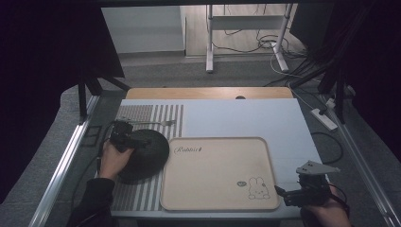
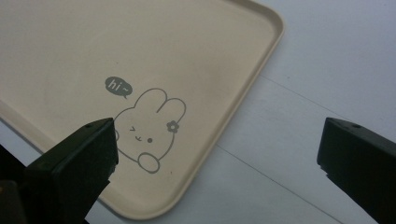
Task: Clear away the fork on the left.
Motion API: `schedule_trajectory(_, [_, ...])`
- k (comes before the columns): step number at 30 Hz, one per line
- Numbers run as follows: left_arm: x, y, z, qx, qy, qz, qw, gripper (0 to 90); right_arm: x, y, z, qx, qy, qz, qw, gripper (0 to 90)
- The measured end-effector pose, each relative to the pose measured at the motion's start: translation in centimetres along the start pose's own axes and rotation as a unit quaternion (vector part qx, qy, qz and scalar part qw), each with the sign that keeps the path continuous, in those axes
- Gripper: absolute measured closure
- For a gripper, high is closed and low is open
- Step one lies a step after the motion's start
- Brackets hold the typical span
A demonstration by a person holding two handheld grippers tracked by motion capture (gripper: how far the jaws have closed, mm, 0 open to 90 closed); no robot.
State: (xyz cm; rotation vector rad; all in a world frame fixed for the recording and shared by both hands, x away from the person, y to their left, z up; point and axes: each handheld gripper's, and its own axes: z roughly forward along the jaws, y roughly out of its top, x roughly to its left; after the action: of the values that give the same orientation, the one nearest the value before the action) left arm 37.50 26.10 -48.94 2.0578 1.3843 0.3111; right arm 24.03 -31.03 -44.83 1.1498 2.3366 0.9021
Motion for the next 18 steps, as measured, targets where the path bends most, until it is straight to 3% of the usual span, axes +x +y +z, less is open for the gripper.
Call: schedule_trajectory(18, [2.8,2.5,2.6,0.016,0.002,-0.014,0.9998,0.0,0.0,0.0,0.1,0.005,0.003,-0.004,1.0000,0.0])
